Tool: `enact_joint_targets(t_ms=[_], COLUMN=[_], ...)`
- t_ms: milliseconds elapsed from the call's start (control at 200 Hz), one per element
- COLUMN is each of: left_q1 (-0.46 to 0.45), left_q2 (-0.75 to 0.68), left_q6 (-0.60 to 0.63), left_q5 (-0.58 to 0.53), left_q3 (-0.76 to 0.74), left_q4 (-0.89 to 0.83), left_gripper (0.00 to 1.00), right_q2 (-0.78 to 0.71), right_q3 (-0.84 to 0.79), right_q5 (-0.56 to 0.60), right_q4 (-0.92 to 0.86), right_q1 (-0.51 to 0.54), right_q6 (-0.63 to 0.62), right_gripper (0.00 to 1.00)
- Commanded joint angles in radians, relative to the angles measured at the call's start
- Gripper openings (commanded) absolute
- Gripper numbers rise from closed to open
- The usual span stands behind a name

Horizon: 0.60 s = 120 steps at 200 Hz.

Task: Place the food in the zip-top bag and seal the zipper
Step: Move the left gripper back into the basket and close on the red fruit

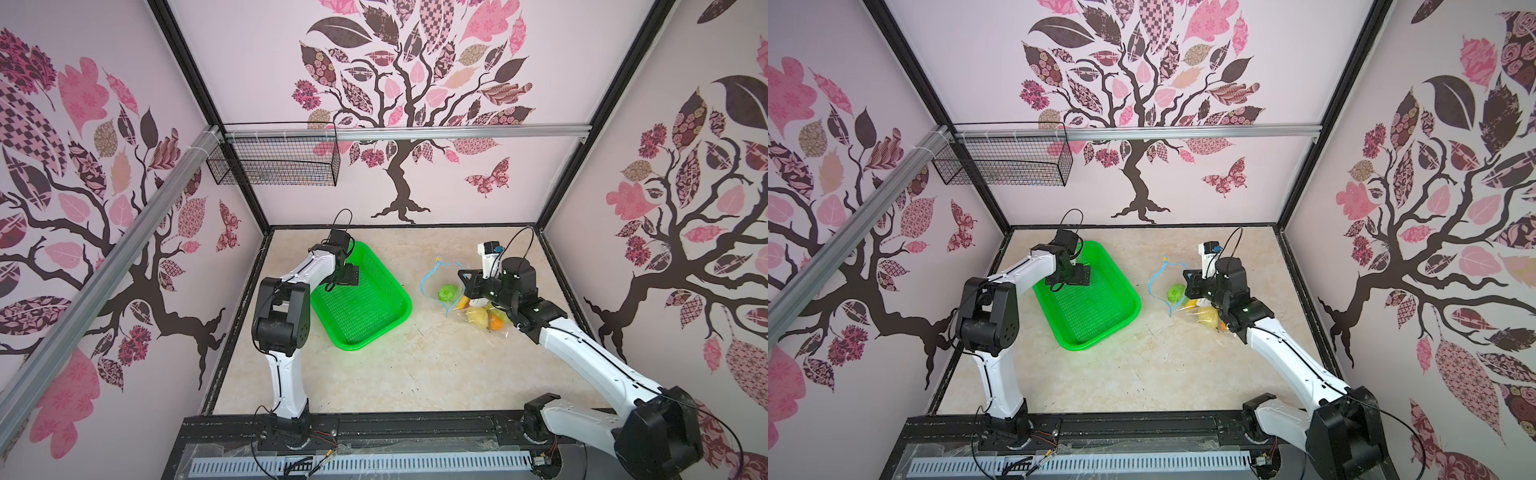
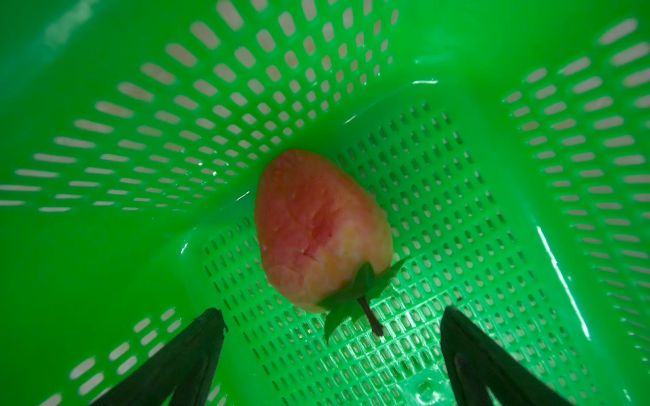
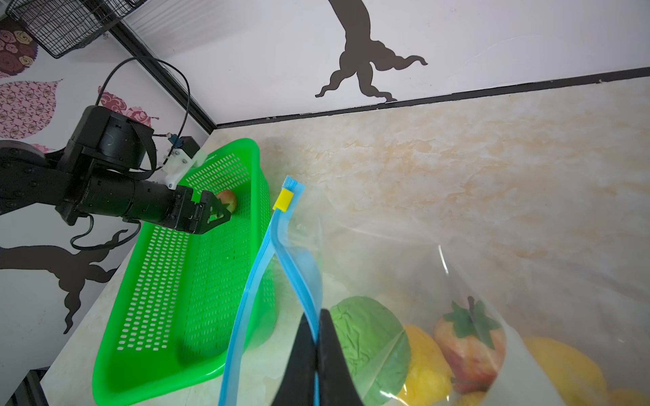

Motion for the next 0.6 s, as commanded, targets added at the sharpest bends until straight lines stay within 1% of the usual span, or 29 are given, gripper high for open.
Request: enact_joint_targets(t_ms=[0,85,230,445,595], left_q1=[0.043,0.056,0.058,0.062,0.061], left_q2=[0.026,0.035,0.06,0.116,0.146], left_q6=[-0.062,-0.087,-0.131,-0.173,-0.177], left_q5=[0.095,0.138,0.159,0.162,0.148], left_q3=[0.054,0.058,0.064,0.103,0.124], left_q4=[0.004,0.024,0.052,0.059,0.058], left_gripper=[0.99,0.99,0.99,0.98,0.93], right_q2=[0.0,-0.005,-0.01,-0.021,-0.021], right_q3=[0.036,0.034,0.036,0.036,0.036], right_q5=[0.003,0.004,0.01,0.014,0.012], right_q4=[-0.002,-0.001,-0.006,-0.009,-0.009], right_q1=[-0.001,-0.002,-0.001,-0.001,-0.001], right_q6=[-0.013,-0.013,-0.016,-0.019,-0.021], right_gripper=[0.0,0.0,0.0,0.0,0.0])
